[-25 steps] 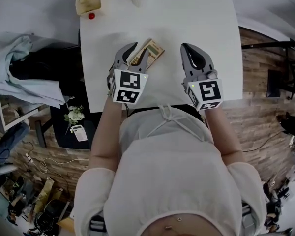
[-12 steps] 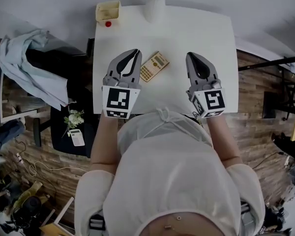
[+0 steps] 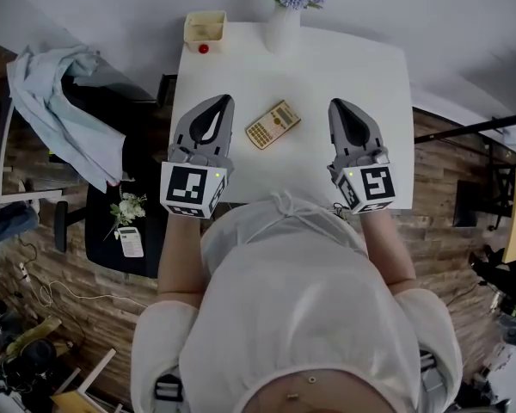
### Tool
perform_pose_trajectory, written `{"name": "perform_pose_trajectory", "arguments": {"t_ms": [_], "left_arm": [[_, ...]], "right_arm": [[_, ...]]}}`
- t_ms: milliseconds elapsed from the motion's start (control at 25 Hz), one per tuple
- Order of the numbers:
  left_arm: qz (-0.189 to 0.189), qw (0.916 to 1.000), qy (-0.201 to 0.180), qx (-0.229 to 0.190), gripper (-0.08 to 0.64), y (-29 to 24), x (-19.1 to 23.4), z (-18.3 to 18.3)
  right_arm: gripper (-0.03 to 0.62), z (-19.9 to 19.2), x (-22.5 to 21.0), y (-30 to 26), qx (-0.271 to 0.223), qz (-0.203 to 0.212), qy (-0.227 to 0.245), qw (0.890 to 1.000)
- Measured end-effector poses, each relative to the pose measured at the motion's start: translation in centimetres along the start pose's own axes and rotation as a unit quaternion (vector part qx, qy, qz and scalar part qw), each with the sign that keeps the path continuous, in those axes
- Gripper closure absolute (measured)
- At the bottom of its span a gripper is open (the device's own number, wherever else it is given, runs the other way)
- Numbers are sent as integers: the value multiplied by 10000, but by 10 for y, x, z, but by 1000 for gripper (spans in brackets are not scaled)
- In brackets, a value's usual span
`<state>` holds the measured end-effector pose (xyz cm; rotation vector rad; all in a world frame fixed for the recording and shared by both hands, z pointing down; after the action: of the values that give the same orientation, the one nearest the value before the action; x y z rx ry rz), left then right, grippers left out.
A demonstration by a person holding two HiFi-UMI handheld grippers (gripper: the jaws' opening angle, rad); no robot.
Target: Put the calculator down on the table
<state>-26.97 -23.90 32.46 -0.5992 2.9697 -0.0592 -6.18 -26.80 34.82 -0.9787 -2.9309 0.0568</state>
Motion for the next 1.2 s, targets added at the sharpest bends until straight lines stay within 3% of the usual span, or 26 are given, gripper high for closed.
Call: {"name": "perform_pose_trajectory", "arguments": {"t_ms": [1200], "left_arm": [[-166, 9997, 87, 150, 541, -15, -4, -8]], "right_arm": [[591, -16, 1, -4, 206, -40, -8, 9998]]}}
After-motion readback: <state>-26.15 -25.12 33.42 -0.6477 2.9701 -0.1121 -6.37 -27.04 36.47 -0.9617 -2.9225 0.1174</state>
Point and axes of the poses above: the fingertips, and each gripper's own axes: y backward along the fingers, x to its left, z out of its top, the point moved 2 cm from there along y, backward along the fingers, and after that the axes turned 2 degrees about -y, right-handed, at the moved point
